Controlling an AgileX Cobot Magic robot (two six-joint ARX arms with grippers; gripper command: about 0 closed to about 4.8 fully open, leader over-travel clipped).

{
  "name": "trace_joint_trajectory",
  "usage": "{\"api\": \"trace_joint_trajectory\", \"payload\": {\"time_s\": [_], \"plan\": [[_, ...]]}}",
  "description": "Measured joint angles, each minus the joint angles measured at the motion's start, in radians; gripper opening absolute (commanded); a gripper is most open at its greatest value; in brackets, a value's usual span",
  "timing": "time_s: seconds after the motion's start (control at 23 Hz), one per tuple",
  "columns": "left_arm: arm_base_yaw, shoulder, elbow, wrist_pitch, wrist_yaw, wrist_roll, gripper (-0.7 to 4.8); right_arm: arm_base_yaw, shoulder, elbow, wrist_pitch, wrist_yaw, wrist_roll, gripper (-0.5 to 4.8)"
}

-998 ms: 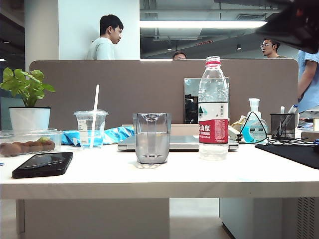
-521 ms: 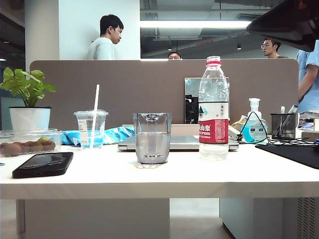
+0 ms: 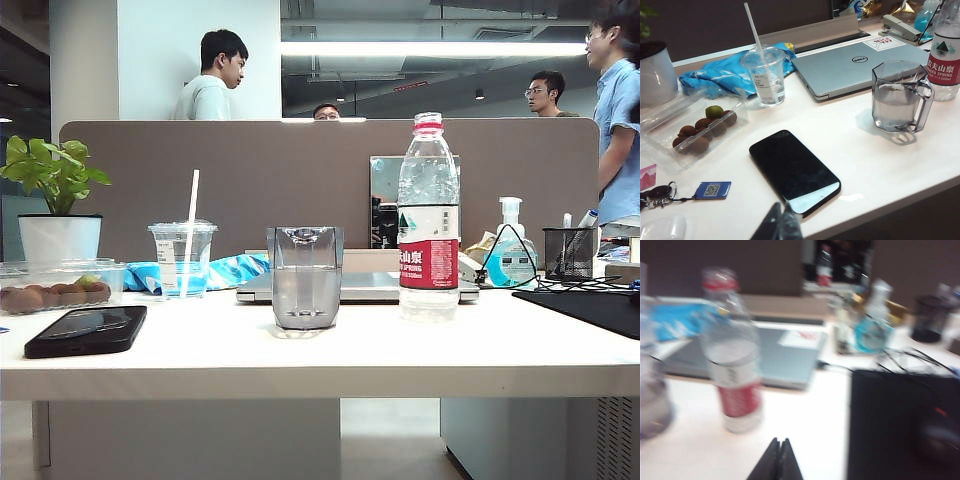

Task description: Pick up the mineral water bottle on the table and pour water into the mug until it's half full.

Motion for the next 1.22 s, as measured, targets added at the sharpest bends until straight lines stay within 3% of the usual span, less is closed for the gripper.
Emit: {"api": "trace_joint_trajectory", "payload": {"time_s": [0.39, 0.52, 0.91, 1.22], "plan": [[0.000, 0.000, 0.000, 0.000, -0.001, 0.000, -0.01, -0.166, -0.373, -0.117, -0.073, -0.040, -0.008, -0.04], [0.000, 0.000, 0.000, 0.000, 0.000, 0.000, -0.01, -0.175, -0.497, -0.211, -0.108, -0.047, -0.002, -0.04], [0.000, 0.000, 0.000, 0.000, 0.000, 0.000, -0.01, -0.171, -0.619, -0.211, -0.274, -0.046, 0.019, -0.04], [0.000, 0.000, 0.000, 0.000, 0.000, 0.000, -0.01, -0.171, -0.621, -0.211, -0.307, -0.045, 0.019, -0.04]]}}
